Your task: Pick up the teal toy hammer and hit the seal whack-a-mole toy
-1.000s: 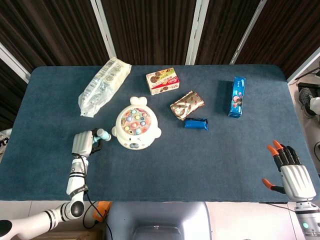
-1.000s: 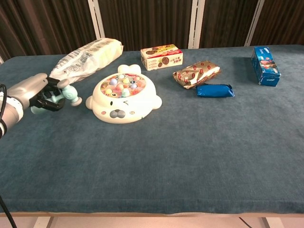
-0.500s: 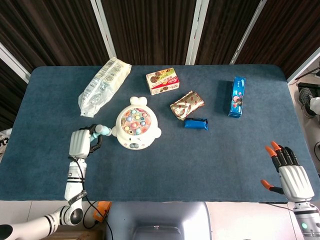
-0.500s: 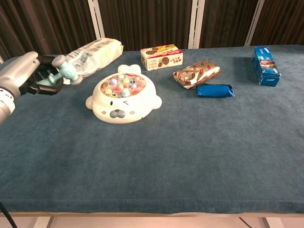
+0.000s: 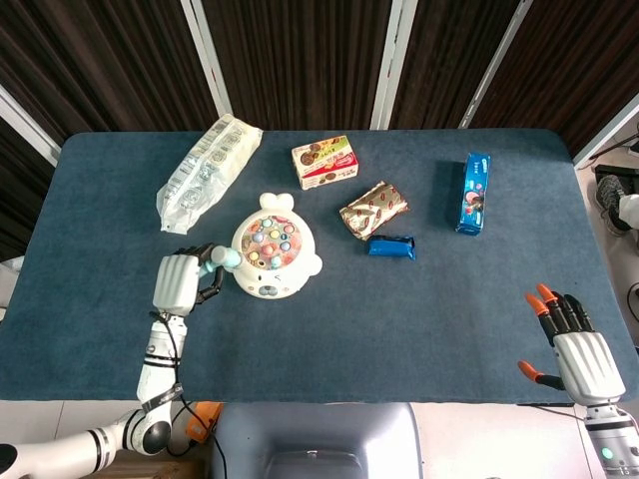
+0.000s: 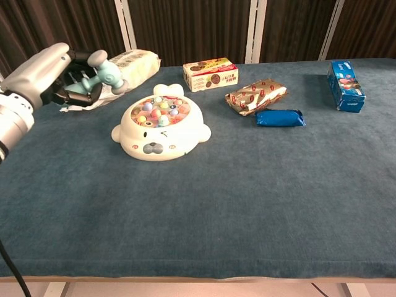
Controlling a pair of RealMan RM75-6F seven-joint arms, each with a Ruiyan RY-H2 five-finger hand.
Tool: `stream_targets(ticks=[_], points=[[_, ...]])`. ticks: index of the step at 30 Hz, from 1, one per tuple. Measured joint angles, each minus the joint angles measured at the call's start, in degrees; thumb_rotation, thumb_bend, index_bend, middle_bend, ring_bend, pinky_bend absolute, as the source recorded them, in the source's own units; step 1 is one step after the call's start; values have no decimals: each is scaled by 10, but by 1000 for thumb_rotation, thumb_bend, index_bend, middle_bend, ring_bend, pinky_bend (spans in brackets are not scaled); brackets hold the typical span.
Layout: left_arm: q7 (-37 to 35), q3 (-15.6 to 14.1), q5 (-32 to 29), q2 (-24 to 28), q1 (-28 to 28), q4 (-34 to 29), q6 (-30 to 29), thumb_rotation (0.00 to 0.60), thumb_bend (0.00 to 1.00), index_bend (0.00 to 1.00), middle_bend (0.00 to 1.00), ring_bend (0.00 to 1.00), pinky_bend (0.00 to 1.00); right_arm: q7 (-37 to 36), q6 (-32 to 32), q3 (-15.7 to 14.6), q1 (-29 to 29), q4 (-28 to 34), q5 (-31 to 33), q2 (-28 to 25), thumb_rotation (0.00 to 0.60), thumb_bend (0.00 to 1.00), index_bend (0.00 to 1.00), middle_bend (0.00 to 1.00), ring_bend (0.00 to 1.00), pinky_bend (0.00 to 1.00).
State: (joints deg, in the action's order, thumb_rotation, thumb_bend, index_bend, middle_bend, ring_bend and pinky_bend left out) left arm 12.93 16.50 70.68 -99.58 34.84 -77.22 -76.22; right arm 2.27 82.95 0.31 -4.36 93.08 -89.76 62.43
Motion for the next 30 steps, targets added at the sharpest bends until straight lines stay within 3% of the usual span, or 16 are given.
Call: stream_targets(ticks=[12, 30], points=[[201, 74, -105, -52, 98, -38, 43, 600, 820, 625, 868, 949, 1000, -17, 0, 2, 0, -1, 4, -8, 600, 313, 0, 0, 0, 0], [213, 101, -191, -113, 156, 125, 99, 600, 820, 624, 869, 948, 1000, -31, -4, 5, -2, -5, 9, -13, 600, 313, 0, 0, 0, 0]])
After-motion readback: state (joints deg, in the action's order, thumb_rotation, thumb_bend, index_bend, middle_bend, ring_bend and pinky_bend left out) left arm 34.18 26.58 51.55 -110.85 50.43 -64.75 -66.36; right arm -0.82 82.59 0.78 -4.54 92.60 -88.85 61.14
